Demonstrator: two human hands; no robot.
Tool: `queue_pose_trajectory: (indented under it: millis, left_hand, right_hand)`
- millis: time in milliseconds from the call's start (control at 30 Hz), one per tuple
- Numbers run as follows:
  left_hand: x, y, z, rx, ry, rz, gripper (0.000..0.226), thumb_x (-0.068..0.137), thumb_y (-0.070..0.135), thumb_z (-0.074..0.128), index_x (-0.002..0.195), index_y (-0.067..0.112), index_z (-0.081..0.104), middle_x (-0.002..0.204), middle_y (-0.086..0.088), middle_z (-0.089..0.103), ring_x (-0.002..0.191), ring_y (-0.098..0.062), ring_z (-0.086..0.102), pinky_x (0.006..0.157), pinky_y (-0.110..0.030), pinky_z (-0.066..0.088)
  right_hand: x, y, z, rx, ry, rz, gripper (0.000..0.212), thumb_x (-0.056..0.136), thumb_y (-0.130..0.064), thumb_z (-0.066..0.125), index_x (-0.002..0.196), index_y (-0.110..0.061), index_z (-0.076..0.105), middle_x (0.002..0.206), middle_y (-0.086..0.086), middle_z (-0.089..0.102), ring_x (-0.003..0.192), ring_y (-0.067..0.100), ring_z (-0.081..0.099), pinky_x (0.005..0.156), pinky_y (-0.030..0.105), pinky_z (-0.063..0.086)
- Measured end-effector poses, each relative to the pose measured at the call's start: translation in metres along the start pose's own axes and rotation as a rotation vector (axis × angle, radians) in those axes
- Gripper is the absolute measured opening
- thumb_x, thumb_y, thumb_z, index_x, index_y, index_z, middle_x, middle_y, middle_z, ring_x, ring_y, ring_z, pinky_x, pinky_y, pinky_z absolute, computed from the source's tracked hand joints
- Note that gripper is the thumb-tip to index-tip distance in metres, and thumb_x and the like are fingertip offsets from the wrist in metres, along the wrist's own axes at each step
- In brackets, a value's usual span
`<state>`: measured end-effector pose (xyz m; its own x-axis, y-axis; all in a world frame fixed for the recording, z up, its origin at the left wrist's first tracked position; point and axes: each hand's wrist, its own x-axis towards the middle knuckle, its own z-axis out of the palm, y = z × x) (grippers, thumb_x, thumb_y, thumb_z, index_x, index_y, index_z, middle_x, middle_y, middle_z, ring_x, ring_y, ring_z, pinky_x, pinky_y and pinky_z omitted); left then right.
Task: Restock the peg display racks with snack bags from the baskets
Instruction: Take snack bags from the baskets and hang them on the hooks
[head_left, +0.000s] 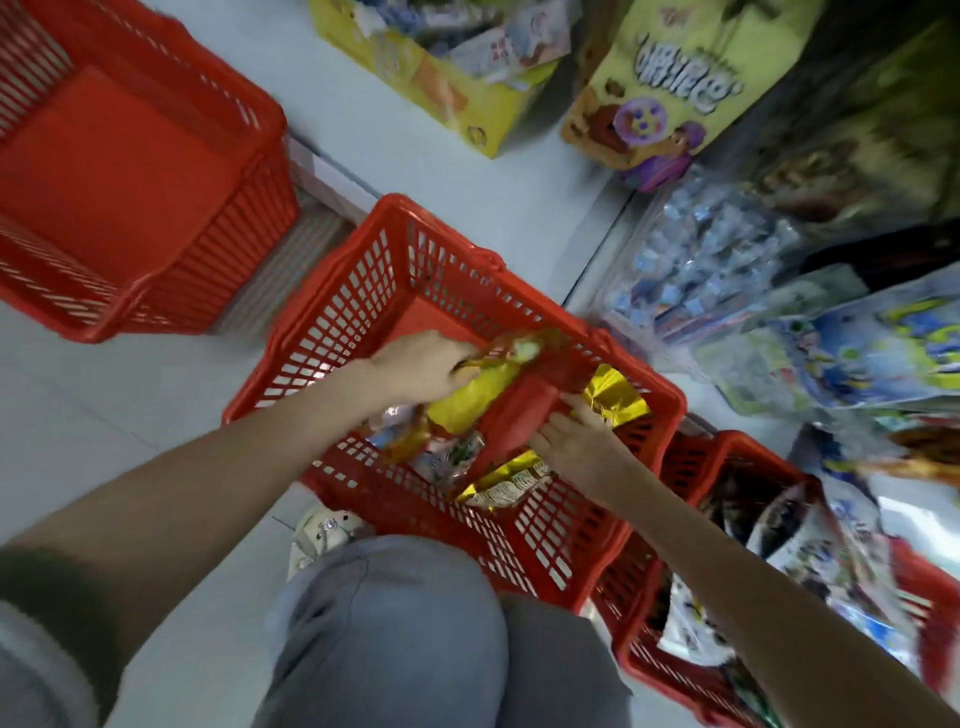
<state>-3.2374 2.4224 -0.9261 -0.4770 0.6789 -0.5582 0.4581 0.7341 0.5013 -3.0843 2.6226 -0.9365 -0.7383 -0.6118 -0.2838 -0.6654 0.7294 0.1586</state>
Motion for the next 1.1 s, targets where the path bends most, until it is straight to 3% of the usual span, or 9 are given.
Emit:
queue_pose_trajectory:
  millis: [67,233,400,500,633,733,867,967,1100]
  left_hand:
    - [-0.037,0.021,-0.031,-0.106,0.048,-0.042,0.034,0.100,0.029,0.046,0.106,-0.002,0.059,0.101,-0.027,0.065,0.096,-0.039,0.062,0.079,-0.037,0.045]
    - [-0.129,0.068,-0.120,-0.619,0.205,-0.089,0.032,0.100,0.019,0.048,0.130,0.006,0.050,0.116,-0.011,0.062,0.106,-0.023,0.058,0.087,-0.029,0.043]
    - [-0.223,0.121,-0.224,-1.213,0.178,-0.205,0.017,0.102,0.018,0.043,0.096,0.023,0.058,0.079,0.006,0.066,0.065,-0.007,0.062,0.055,-0.022,0.051]
    - [-0.275,0.154,-0.286,-1.366,0.108,-0.154,0.016,0.101,0.021,0.043,0.096,0.020,0.059,0.074,0.007,0.069,0.066,-0.009,0.062,0.058,-0.020,0.050]
    - [-0.345,0.204,-0.365,-1.402,0.092,-0.059,0.021,0.101,0.027,0.043,0.096,0.012,0.056,0.069,-0.004,0.068,0.055,-0.012,0.061,0.049,-0.013,0.047]
    - [-0.382,0.224,-0.403,-1.278,0.202,-0.037,0.048,0.090,0.045,0.056,0.117,0.006,0.059,0.112,-0.016,0.067,0.092,-0.023,0.064,0.080,-0.031,0.051]
    - [-0.418,0.224,-0.446,-1.244,0.342,-0.075,0.062,0.088,0.064,0.050,0.122,0.013,0.058,0.112,-0.005,0.068,0.098,-0.015,0.067,0.082,-0.025,0.055]
    - [-0.443,0.231,-0.475,-1.302,0.387,0.037,0.084,0.069,0.079,0.058,0.127,0.019,0.059,0.125,-0.002,0.064,0.109,-0.017,0.064,0.096,-0.039,0.050]
    - [-0.480,0.250,-0.524,-1.118,0.630,0.251,0.014,0.087,0.034,0.063,0.081,0.025,0.072,0.079,0.010,0.072,0.075,-0.005,0.065,0.073,-0.027,0.050]
  right_hand:
    - [-0.018,0.007,-0.050,0.078,-0.107,0.030,0.022,0.086,-0.009,0.046,0.083,-0.020,0.066,0.071,-0.004,0.059,0.074,0.017,0.061,0.103,0.043,0.032]
    - [-0.040,0.027,-0.215,0.029,0.394,0.176,0.018,0.095,-0.006,0.047,0.097,-0.019,0.059,0.098,-0.002,0.068,0.104,0.014,0.063,0.108,0.040,0.025]
    - [-0.059,0.039,-0.381,-0.044,0.755,0.142,0.006,0.097,-0.018,0.050,0.101,-0.023,0.052,0.103,-0.008,0.072,0.114,0.008,0.056,0.105,0.040,0.023]
    - [-0.061,0.043,-0.460,-0.141,0.821,0.048,0.006,0.098,-0.020,0.046,0.100,-0.025,0.050,0.103,-0.011,0.072,0.115,0.006,0.053,0.112,0.039,0.018]
    - [-0.063,0.057,-0.545,-0.247,0.813,-0.084,0.011,0.101,-0.017,0.040,0.102,-0.024,0.049,0.103,-0.012,0.072,0.113,0.007,0.058,0.108,0.037,0.022]
    - [-0.064,0.070,-0.598,-0.318,0.790,-0.118,0.015,0.102,-0.018,0.041,0.110,-0.024,0.051,0.104,-0.013,0.070,0.117,0.008,0.051,0.111,0.035,0.020]
    - [-0.057,0.087,-0.656,-0.410,0.758,-0.132,0.019,0.100,-0.016,0.045,0.115,-0.024,0.053,0.109,-0.014,0.069,0.119,0.007,0.054,0.113,0.036,0.020]
    - [-0.049,0.098,-0.689,-0.454,0.673,-0.136,0.025,0.100,-0.012,0.040,0.118,-0.023,0.053,0.112,-0.010,0.068,0.124,0.010,0.049,0.116,0.039,0.014]
    - [-0.040,0.109,-0.742,-0.350,0.475,-0.165,0.044,0.095,-0.017,0.030,0.131,-0.016,0.055,0.133,-0.001,0.058,0.133,0.016,0.036,0.116,0.043,0.012]
